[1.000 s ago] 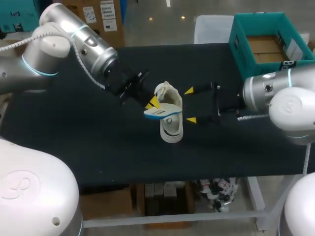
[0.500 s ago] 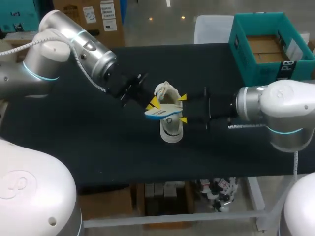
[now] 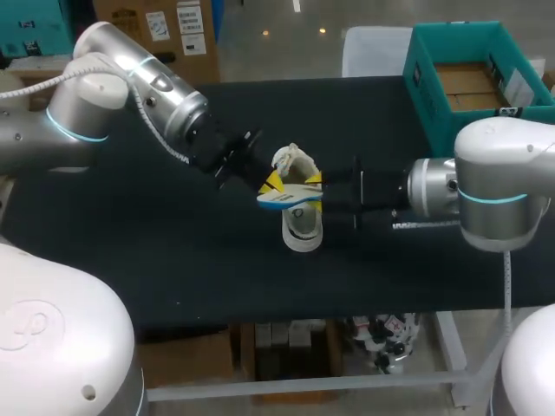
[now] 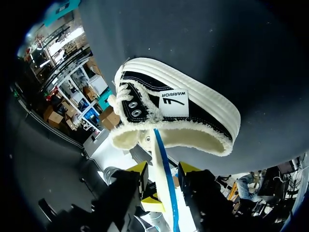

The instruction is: Open the shoe tongue, take the insole out of the shoe, put the insole back into the shoe, and pack the shoe into the shoebox

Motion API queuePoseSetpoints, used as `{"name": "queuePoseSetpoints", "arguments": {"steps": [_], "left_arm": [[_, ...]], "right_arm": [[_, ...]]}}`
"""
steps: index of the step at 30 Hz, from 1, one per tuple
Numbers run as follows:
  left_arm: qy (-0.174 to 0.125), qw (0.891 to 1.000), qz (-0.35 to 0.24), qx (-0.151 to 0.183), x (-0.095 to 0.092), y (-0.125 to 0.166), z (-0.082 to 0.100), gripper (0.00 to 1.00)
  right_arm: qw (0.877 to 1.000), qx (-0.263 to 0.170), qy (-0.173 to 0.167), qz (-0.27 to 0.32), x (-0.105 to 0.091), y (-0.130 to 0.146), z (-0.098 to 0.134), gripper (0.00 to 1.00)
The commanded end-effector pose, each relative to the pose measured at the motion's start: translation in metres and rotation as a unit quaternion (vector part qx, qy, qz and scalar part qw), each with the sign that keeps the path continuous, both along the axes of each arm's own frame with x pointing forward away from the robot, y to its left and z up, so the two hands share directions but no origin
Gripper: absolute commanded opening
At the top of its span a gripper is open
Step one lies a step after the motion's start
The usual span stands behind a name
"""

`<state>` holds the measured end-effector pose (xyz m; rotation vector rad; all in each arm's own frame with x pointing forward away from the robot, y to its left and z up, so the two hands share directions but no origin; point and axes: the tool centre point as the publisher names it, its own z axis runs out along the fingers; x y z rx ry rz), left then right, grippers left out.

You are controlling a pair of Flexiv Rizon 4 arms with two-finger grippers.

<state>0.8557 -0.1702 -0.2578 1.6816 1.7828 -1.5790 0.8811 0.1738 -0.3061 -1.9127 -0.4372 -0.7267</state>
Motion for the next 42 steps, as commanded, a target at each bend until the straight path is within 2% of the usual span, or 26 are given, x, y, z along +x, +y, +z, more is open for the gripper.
{"name": "queuePoseSetpoints", "arguments": {"steps": [1, 5, 7, 8, 19, 21, 22, 23, 24, 25, 30, 33, 36, 37, 40, 41, 42], "left_arm": [[0.004, 1.0, -0.003, -0.002, 0.005, 0.001, -0.004, 0.0], [0.006, 1.0, -0.001, -0.003, 0.006, 0.003, -0.005, 0.0], [0.007, 1.0, -0.001, -0.004, 0.007, 0.004, -0.005, 0.0], [0.007, 1.0, 0.0, -0.005, 0.007, 0.004, -0.005, 0.0], [0.014, 1.0, 0.004, 0.0, 0.009, 0.003, -0.006, 0.0], [0.017, 1.0, 0.007, 0.005, 0.009, 0.002, -0.007, 0.36], [0.022, 1.0, 0.008, 0.009, 0.01, 0.001, -0.008, 0.48], [0.027, 1.0, 0.01, 0.012, 0.01, 0.001, -0.008, 0.67], [0.037, 0.999, 0.017, 0.019, 0.011, 0.001, -0.008, 0.89], [0.046, 0.998, 0.023, 0.024, 0.012, 0.001, -0.009, 0.98], [0.105, 0.99, 0.07, 0.055, 0.016, 0.006, -0.006, 1.0], [0.142, 0.981, 0.108, 0.078, 0.017, 0.011, -0.006, 1.0], [0.18, 0.966, 0.154, 0.104, 0.013, 0.015, -0.009, 1.0], [0.195, 0.957, 0.179, 0.116, 0.012, 0.015, -0.01, 1.0], [0.2, 0.948, 0.209, 0.13, 0.009, 0.013, -0.018, 1.0], [0.197, 0.95, 0.204, 0.13, 0.01, 0.014, -0.021, 1.0], [0.201, 0.947, 0.211, 0.133, 0.012, 0.013, -0.024, 1.0]], "right_arm": [[1.0, 0.025, -0.004, 0.016, 0.002, 0.001, -0.003, 0.38], [0.999, 0.028, -0.006, 0.016, 0.003, 0.001, -0.003, 0.33], [0.999, 0.028, -0.007, 0.015, 0.003, 0.001, -0.003, 0.03], [0.999, 0.03, -0.007, 0.014, 0.004, 0.001, -0.003, 0.0], [0.999, 0.037, -0.013, 0.012, 0.006, 0.0, -0.006, 0.0], [0.999, 0.041, -0.017, 0.012, 0.007, 0.0, -0.006, 0.0], [0.999, 0.043, -0.018, 0.012, 0.007, 0.0, -0.006, 0.0], [0.999, 0.043, -0.019, 0.012, 0.007, -0.001, -0.006, 0.0], [0.999, 0.043, -0.019, 0.011, 0.008, -0.001, -0.006, 0.0], [0.999, 0.043, -0.02, 0.01, 0.008, -0.001, -0.007, 0.0], [0.999, 0.043, -0.027, 0.009, 0.009, -0.001, -0.005, 0.0], [0.999, 0.042, -0.029, 0.011, 0.009, -0.001, -0.004, 0.0], [0.999, 0.042, -0.031, 0.01, 0.009, -0.001, -0.003, 0.0], [0.999, 0.043, -0.032, 0.01, 0.009, -0.001, -0.004, 0.0], [0.998, 0.048, -0.035, 0.009, 0.01, -0.001, -0.004, 0.0], [0.998, 0.048, -0.035, 0.009, 0.01, -0.001, -0.004, 0.0], [0.998, 0.048, -0.035, 0.009, 0.01, -0.001, -0.004, 0.0]]}}
